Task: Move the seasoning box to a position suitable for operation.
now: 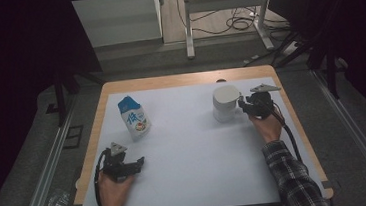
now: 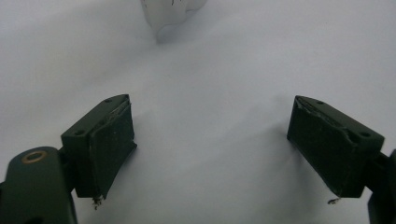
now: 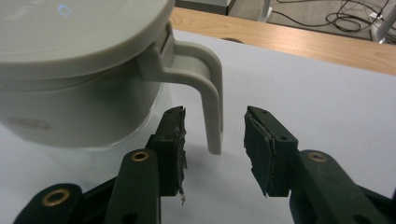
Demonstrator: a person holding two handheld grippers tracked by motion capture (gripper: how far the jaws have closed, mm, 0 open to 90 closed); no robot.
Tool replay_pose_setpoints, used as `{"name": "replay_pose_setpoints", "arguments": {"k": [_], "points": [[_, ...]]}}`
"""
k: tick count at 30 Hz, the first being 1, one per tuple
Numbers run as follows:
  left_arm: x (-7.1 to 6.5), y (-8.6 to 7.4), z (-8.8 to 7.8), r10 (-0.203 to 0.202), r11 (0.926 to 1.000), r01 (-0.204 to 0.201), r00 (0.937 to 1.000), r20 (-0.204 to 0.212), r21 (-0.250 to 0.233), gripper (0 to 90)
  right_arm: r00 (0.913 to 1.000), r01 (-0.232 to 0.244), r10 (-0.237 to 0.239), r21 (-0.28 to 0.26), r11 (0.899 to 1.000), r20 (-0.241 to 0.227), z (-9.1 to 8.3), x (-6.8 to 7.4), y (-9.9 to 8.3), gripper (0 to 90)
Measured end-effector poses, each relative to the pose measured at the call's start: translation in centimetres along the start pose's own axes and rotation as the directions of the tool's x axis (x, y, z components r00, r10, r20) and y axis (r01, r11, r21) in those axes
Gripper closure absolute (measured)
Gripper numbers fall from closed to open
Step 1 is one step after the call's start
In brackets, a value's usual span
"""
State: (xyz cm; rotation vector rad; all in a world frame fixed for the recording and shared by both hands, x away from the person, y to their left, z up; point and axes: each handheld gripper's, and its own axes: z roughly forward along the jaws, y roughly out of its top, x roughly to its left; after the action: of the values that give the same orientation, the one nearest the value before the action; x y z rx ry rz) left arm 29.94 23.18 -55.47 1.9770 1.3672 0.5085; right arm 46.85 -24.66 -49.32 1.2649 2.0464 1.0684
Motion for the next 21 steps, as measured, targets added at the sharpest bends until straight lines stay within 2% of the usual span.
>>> {"name": "replay_pose_setpoints", "arguments": {"k": [8, 11, 18, 21], "points": [[0.0, 0.0, 0.0, 0.000, 1.0000, 0.000, 1.0000, 0.000, 0.000, 15.0, 0.9995, -0.014, 0.014, -0.017, 1.000, 0.030, 1.3, 0.4, 0.2, 66.3], [0.0, 0.0, 0.0, 0.000, 1.0000, 0.000, 1.0000, 0.000, 0.000, 15.0, 0.9989, -0.038, 0.038, -0.015, 0.999, 0.028, 1.7, 0.3, 0.0, 69.8], [0.0, 0.0, 0.0, -0.001, 1.0000, 0.001, 1.0000, 0.000, 0.000, 15.0, 0.9989, -0.041, 0.042, -0.035, 0.999, 0.022, 2.1, 0.3, -0.2, 76.1], [0.0, 0.0, 0.0, -0.001, 1.0000, 0.001, 1.0000, 0.000, 0.000, 15.0, 0.9974, -0.015, 0.018, -0.037, 0.999, 0.070, 2.1, 0.8, -0.2, 80.0]]}}
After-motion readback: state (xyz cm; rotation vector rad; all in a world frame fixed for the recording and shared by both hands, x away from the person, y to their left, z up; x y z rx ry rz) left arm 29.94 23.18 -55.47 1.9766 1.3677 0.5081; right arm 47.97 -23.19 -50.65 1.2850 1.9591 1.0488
